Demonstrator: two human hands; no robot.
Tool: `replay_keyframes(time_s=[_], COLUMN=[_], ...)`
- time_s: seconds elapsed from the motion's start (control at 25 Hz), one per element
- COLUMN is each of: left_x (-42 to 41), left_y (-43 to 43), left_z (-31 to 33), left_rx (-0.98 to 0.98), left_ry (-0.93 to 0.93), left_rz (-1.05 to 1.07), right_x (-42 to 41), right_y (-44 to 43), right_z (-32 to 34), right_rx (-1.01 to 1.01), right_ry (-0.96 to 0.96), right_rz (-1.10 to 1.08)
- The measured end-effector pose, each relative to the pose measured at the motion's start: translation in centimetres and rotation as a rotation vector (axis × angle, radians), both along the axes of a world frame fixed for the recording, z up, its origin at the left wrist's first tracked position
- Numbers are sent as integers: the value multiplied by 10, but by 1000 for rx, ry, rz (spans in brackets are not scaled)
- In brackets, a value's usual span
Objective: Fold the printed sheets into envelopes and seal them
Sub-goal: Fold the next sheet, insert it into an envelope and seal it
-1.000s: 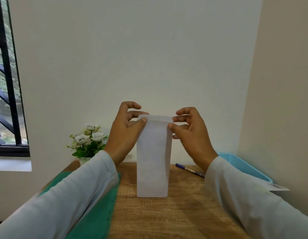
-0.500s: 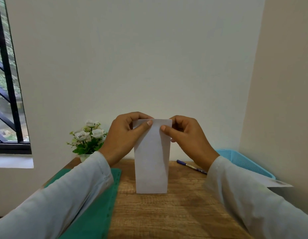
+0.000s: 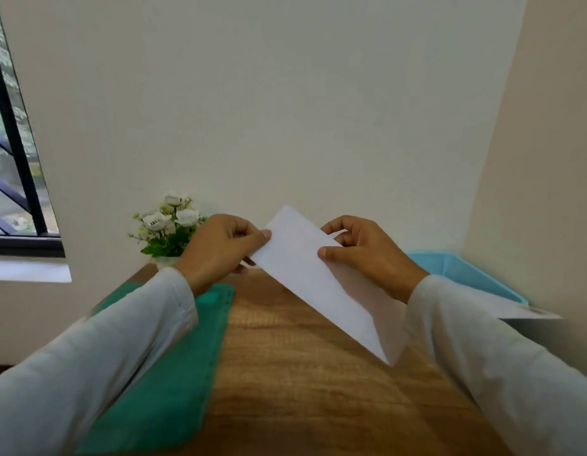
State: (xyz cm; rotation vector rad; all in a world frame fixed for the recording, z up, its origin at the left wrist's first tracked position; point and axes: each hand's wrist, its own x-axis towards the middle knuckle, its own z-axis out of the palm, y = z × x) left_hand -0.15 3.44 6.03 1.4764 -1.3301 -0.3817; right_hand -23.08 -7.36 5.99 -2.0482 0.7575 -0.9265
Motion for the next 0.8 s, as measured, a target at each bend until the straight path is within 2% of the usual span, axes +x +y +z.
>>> replay_keyframes(time_s=[0.12, 0.28, 0.4, 0.48, 0.56, 0.64, 0.8], left_x=[9, 8, 0, -5, -8, -10, -12], left_y=[-2, -6, -4, -4, -12, -26, -53], left_z=[-41, -83, -102, -106, -110, -112, -106], left_rx=[160, 267, 292, 244, 190, 225, 321], left_ry=[-178, -440, -686, -791, -922, -1069, -1269], left_rz=[34, 105, 180, 190, 172, 141, 108], right_x=[1, 4, 4, 4, 6, 8, 8], right_y=[-9, -16, -17, -18, -20, -20, -22], right_z=[-37, -82, -105, -112, -118, -125, -135], right_rx=[20, -33, -154, -274, -378, -471, -506], right_ry=[140, 244, 368, 470, 505, 519, 509], right_rz=[-12, -22, -72, -80, -51, -30, -36])
